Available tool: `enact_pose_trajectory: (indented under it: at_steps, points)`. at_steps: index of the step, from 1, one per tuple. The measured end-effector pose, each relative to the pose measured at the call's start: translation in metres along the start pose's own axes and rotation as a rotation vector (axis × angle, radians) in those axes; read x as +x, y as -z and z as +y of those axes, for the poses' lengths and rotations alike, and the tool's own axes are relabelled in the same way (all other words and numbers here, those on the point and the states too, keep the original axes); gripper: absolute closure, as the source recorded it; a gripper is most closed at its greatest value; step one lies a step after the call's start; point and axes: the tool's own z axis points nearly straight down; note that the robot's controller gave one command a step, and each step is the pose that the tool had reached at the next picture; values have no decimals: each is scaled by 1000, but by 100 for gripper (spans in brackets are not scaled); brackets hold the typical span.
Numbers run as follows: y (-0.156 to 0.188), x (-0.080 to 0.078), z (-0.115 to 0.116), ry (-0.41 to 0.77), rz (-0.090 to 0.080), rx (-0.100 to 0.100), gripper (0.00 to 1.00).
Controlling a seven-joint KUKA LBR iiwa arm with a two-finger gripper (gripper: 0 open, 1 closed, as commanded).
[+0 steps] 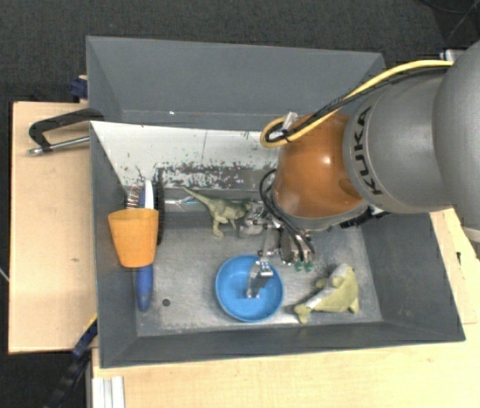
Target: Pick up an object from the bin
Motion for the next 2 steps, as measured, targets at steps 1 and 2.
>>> enact_pose_trajectory:
  at_steps: [1,2]
  points:
    - [2,-1,0,0,0,-1,100]
    - [68,-4,1,-1,-8,-1,100]
